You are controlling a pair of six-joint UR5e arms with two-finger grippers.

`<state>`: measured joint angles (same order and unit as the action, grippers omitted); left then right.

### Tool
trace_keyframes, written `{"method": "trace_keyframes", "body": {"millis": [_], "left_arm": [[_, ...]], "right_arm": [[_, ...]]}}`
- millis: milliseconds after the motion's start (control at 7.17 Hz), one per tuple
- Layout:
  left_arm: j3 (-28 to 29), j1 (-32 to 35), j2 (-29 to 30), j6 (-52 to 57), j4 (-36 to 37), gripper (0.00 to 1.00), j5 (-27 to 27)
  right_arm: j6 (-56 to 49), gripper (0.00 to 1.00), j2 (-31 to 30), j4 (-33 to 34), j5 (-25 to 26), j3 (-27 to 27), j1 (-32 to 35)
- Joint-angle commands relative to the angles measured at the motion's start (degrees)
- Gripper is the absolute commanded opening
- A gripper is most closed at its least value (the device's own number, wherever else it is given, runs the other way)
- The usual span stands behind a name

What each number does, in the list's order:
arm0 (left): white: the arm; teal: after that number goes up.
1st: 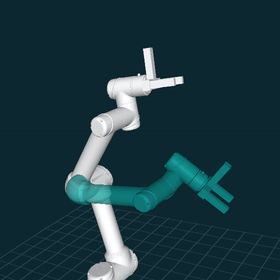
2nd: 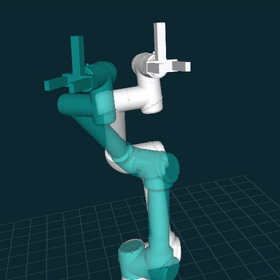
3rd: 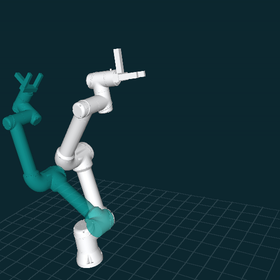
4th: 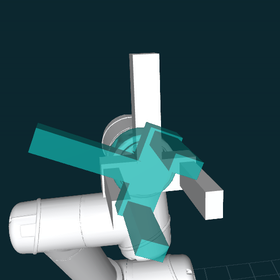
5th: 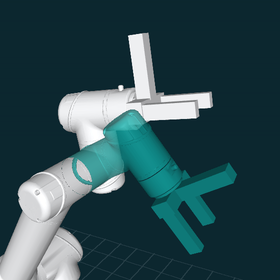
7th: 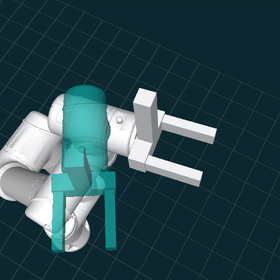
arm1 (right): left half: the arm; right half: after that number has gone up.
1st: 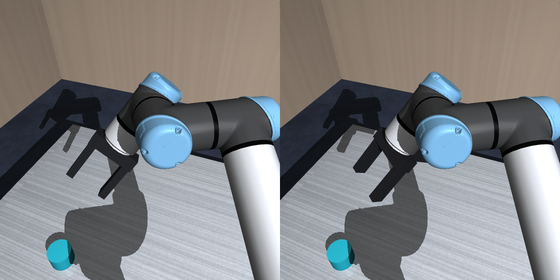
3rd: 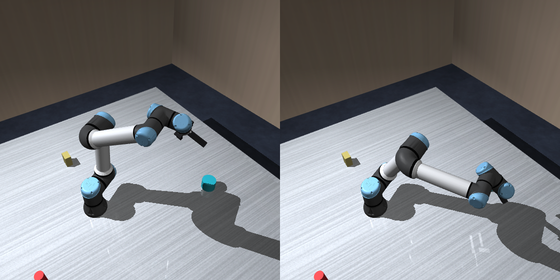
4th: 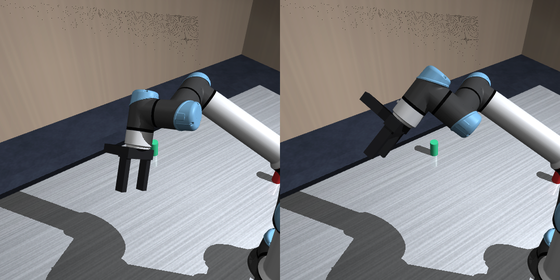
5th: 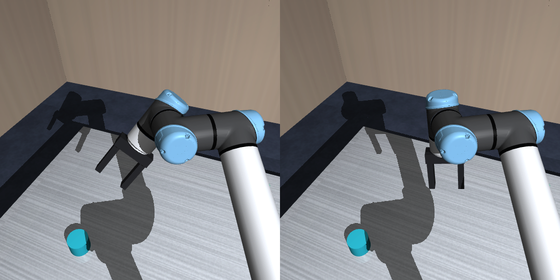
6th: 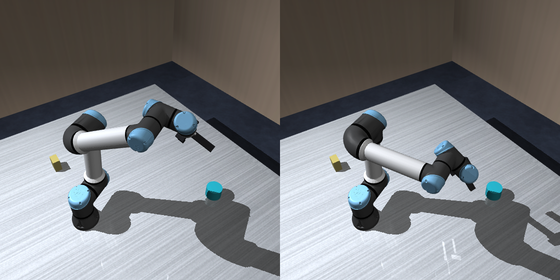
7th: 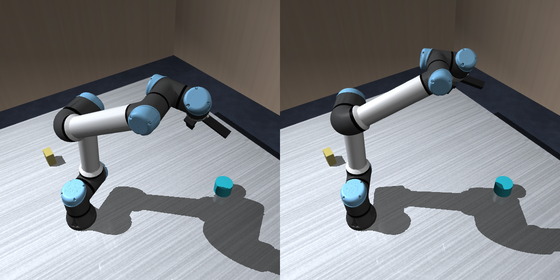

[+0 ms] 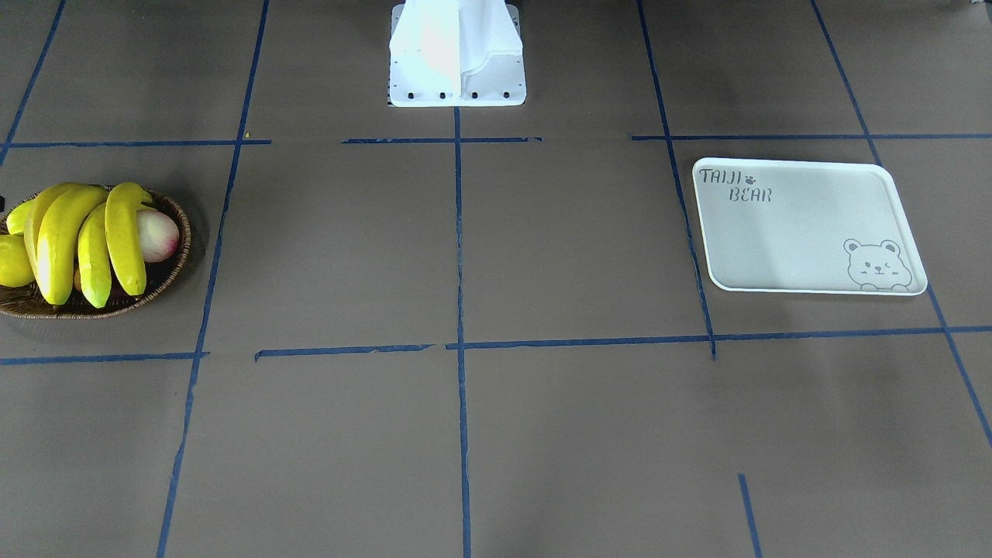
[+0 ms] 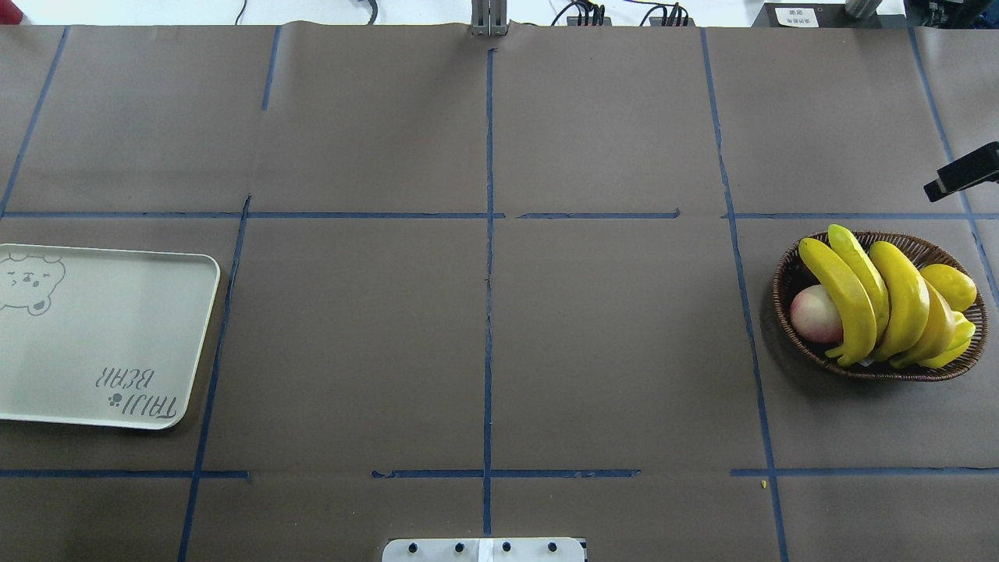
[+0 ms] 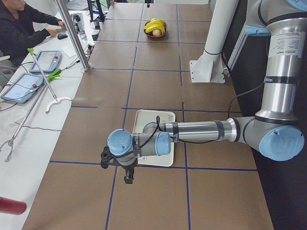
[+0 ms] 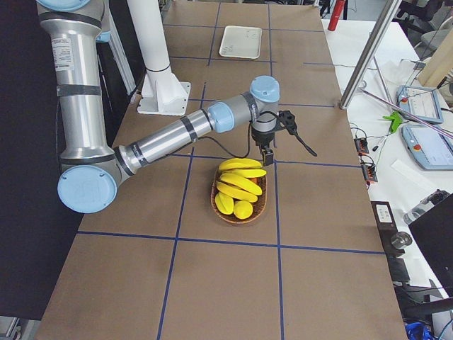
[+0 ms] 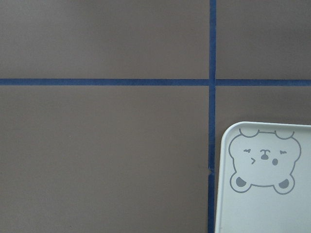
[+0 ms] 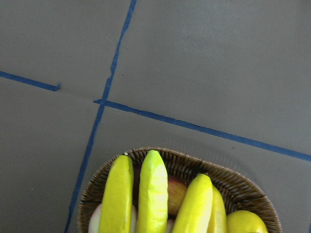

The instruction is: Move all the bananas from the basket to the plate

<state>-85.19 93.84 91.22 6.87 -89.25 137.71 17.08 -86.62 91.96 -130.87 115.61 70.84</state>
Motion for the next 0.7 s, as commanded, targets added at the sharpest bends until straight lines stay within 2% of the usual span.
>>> {"method": "trace_keyframes", "body": {"millis": [0, 279, 558], "left_arm": [[0.2, -0.1, 0.1, -0.3, -0.5, 1.00, 0.1], [0.6, 0.0, -0.1, -0.3, -0.7, 1.00, 0.1], [0.7, 0.0, -0.1, -0.2, -0.7, 1.00, 0.2]], "right_arm": [[8.8, 1.00, -2.7, -6.6, 2.8, 1.6, -7.4], [15.1, 1.00, -2.7, -7.2, 5.8, 1.9, -12.1], [20.4, 1.00, -6.6, -11.9, 9.0, 2.6, -16.7]]}}
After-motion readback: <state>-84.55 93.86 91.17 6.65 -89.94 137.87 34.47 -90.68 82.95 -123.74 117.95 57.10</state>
